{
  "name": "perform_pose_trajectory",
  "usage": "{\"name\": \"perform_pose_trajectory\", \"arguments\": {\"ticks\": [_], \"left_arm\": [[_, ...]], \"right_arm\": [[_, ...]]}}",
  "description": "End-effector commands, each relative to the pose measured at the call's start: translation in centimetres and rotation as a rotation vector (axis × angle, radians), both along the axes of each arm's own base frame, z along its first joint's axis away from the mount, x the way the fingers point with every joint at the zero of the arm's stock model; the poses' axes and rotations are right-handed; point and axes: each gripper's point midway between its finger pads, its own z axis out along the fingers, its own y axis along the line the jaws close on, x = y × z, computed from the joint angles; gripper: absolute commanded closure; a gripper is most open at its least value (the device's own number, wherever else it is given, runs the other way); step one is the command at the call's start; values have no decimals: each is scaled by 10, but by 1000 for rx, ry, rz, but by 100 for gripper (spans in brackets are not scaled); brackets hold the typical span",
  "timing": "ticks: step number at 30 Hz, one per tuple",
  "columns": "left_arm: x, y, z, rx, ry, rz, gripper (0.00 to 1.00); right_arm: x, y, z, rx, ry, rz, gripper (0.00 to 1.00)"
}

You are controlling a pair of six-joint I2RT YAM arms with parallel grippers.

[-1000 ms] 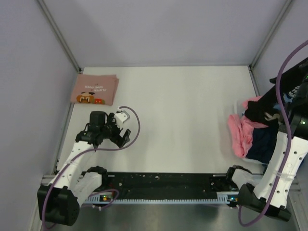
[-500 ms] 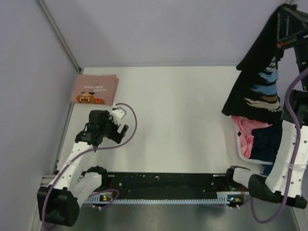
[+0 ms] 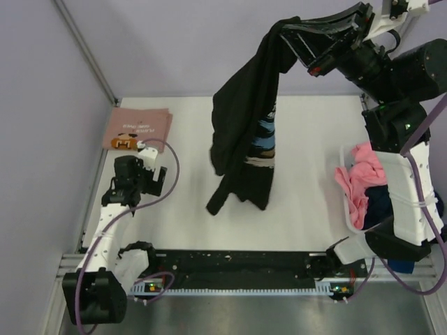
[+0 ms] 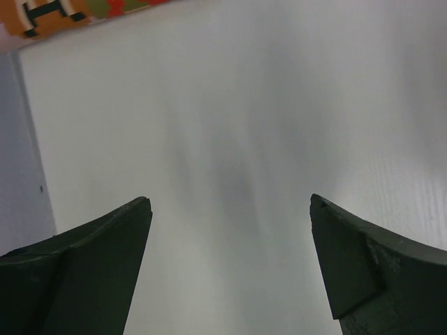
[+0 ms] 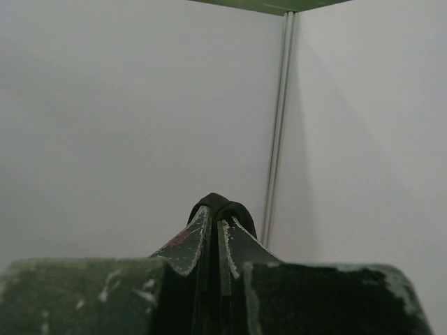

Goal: Fold and stack the t-shirts
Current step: Move the tshirt to the center of the board

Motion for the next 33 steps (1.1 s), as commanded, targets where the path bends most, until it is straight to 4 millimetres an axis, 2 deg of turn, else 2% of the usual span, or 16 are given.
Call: {"name": "perform_pose_trajectory", "arguments": {"ticks": [1,3,5,6,8,12,17,18,20,21,22,24,25,27,29,33], "left_arm": [[27,39,47,-19,-148,161,1],[30,45,53,-21,-155,169,1],[33,48,53,-6,-150,163,1],[35,47,52,1,-147,153,1],[39,40,52,-7,-145,95,3],[37,4,50,-84,-122,-89,12],[17,-53,31,-21,-45,-349,18],[10,-63,25,-10,-29,-402,18],[-3,-81,17,-3,-6,-503,18],[-10,-86,11,4,12,-544,17],[-18,-91,6,12,28,-584,17],[-32,-97,-2,18,63,-644,15],[-38,-98,-8,16,81,-663,13],[-47,-98,-17,27,108,-700,10],[-56,-95,-32,50,148,-734,7],[-67,-87,-58,92,203,-765,4]], "right_arm": [[-9,5,4,1,-68,28,100],[4,7,-19,-56,-51,-22,100],[23,3,-57,-108,-15,-117,100],[39,5,-90,-144,43,-156,100],[70,13,-180,-240,170,-206,100],[99,5,-326,-314,387,-313,100],[147,-77,-442,-341,690,-687,100],[157,-102,-459,-326,774,-792,86],[168,-152,-495,-288,998,-967,48],[172,-179,-506,-245,1105,-1034,31],[174,-191,-512,-233,1170,-1045,24],[177,-195,-510,-237,1198,-1038,20],[177,-187,-506,-261,1183,-1002,13],[174,-162,-497,-301,1145,-902,13],[164,-124,-494,-419,1058,-777,13],[116,-31,-508,-722,832,-404,15]]}}
